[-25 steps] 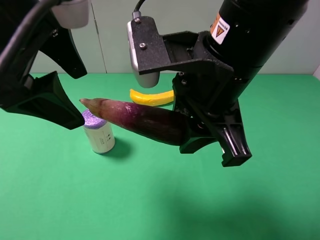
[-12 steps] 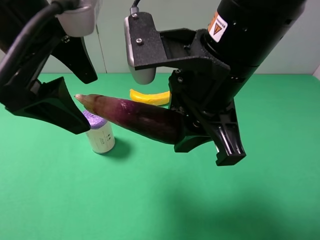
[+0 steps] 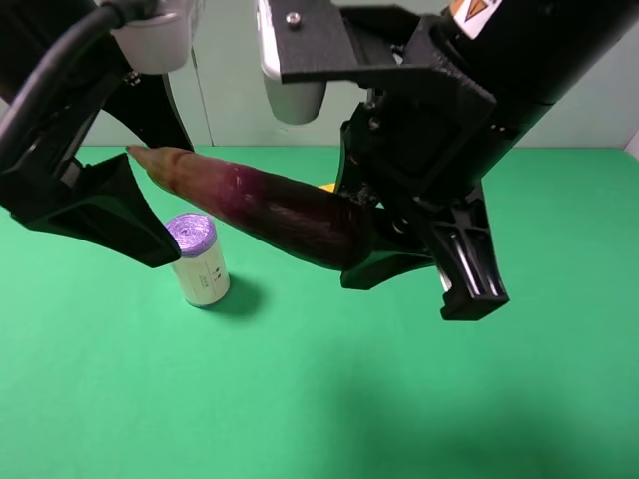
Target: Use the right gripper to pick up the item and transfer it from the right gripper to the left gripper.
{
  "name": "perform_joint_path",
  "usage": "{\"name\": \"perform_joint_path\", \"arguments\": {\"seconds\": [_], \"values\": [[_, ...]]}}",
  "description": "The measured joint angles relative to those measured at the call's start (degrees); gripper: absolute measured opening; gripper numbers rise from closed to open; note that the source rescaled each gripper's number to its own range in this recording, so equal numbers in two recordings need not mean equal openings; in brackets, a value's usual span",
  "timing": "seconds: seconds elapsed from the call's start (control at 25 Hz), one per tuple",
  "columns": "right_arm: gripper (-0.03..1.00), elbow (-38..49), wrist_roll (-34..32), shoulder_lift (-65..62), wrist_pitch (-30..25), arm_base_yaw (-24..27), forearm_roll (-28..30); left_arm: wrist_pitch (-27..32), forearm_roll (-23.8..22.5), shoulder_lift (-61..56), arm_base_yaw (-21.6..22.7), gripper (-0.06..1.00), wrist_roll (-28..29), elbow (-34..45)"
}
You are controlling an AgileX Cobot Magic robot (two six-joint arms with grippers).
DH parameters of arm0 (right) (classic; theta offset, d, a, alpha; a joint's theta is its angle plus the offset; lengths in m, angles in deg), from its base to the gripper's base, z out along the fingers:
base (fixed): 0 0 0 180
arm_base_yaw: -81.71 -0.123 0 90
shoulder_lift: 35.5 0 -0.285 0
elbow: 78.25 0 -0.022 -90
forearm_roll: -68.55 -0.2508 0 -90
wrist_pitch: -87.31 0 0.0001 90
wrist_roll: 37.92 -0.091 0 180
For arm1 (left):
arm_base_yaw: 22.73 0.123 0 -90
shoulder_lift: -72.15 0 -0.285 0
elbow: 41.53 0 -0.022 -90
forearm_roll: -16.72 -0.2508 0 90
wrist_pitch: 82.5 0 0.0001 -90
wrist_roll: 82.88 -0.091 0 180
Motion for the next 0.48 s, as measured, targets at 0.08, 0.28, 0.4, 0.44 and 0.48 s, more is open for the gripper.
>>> {"name": "perform_joint_path", "arguments": {"seconds": [0.08,0.28,0.4,0.44,0.48], "values": [[0.01,0.0,0.0,-0.3,0.1,0.0,-0.5,0.0,0.0,0.0,0.0,0.89,0.0,0.0],[0.01,0.0,0.0,-0.4,0.1,0.0,-0.6,0.0,0.2,0.0,0.0,0.83,-0.1,0.0],[0.01,0.0,0.0,-0.4,0.1,0.0,-0.8,0.0,0.4,0.0,0.0,0.74,-0.1,0.0],[0.01,0.0,0.0,-0.4,0.1,0.0,-0.9,0.0,0.4,0.0,0.0,0.71,-0.3,0.0],[0.01,0.0,0.0,-0.4,0.1,0.0,-1.1,0.0,0.6,0.0,0.0,0.69,-0.7,0.0]]}}
